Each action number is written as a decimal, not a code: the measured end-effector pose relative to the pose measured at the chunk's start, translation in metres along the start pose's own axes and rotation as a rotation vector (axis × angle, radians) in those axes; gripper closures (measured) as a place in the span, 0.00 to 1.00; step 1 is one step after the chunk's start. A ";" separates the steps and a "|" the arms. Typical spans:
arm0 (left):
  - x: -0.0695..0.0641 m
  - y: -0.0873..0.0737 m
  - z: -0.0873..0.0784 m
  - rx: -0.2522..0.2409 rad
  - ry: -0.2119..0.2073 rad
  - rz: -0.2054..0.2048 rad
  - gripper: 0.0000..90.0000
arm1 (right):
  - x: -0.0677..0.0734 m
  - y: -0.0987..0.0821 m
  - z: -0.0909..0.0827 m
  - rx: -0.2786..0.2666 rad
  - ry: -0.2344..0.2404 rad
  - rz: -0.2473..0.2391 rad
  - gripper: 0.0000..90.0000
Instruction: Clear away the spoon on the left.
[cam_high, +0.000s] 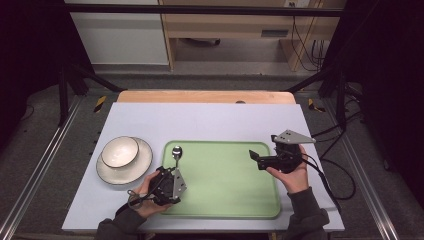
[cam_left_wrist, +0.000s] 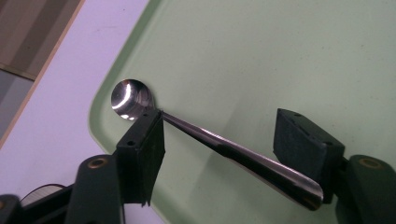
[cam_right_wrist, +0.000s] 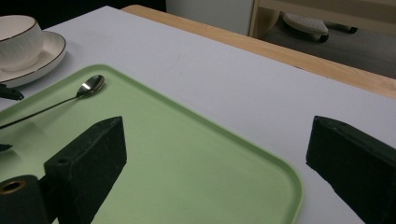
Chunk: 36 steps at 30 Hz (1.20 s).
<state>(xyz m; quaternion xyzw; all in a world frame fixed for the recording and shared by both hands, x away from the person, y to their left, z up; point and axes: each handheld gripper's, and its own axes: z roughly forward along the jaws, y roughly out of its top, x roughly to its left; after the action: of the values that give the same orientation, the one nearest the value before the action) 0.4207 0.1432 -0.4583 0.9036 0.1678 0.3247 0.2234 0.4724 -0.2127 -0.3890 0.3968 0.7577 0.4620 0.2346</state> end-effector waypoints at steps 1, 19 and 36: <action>0.000 0.000 0.000 0.001 -0.001 -0.002 0.35 | 0.000 0.000 0.000 0.000 -0.001 0.001 0.06; 0.007 0.002 -0.006 -0.036 -0.032 -0.071 0.19 | -0.001 0.000 -0.001 0.002 -0.003 0.001 0.05; 0.024 -0.004 -0.021 -0.116 -0.034 -0.216 0.17 | -0.002 0.001 -0.003 -0.005 -0.006 0.005 0.05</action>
<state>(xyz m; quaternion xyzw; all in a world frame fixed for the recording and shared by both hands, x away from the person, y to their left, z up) 0.4237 0.1632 -0.4337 0.8711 0.2415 0.2927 0.3117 0.4715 -0.2157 -0.3867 0.3995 0.7547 0.4634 0.2367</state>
